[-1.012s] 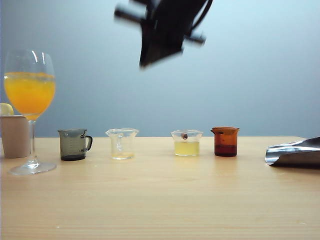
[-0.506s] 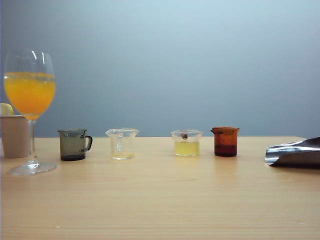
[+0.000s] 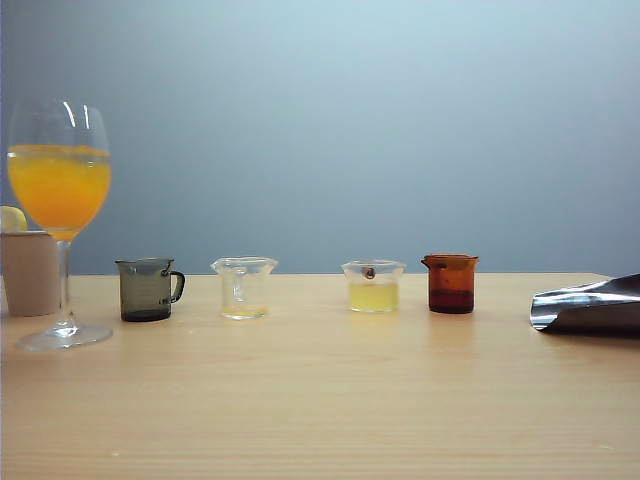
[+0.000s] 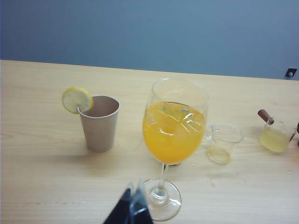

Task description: Pick up the second measuring cup from the left, pour the orange juice inside into the goblet, and finally put the measuring cup back in its original place.

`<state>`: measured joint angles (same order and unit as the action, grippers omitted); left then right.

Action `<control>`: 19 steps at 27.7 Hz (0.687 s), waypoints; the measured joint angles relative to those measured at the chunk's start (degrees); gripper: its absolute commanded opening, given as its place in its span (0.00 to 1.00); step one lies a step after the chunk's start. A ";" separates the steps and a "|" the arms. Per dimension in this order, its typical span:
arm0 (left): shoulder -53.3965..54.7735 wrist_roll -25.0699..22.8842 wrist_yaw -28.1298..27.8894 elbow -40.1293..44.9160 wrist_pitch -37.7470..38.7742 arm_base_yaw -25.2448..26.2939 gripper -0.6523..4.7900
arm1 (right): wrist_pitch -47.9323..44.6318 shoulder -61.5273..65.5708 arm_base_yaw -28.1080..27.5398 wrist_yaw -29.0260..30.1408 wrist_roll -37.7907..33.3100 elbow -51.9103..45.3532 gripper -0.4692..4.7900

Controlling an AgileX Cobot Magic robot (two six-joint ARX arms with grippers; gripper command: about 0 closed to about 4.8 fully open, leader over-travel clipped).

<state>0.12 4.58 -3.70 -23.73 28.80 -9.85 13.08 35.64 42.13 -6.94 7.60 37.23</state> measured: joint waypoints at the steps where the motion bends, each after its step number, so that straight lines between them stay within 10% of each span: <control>1: 0.00 0.00 -0.96 1.36 -1.90 0.00 0.11 | 0.02 -3.13 0.02 -1.27 0.02 -2.69 0.09; 13: -0.02 0.00 -3.91 13.97 -20.72 0.00 0.11 | 1.03 -15.10 0.09 -9.33 -0.24 -14.86 0.09; 19: -0.02 -0.02 9.22 20.55 -29.92 0.00 0.11 | 0.98 -15.32 0.44 -3.72 -2.95 -14.86 0.09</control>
<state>0.10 4.56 5.52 -3.18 -1.13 -9.85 14.06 20.32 42.57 -10.66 4.64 22.37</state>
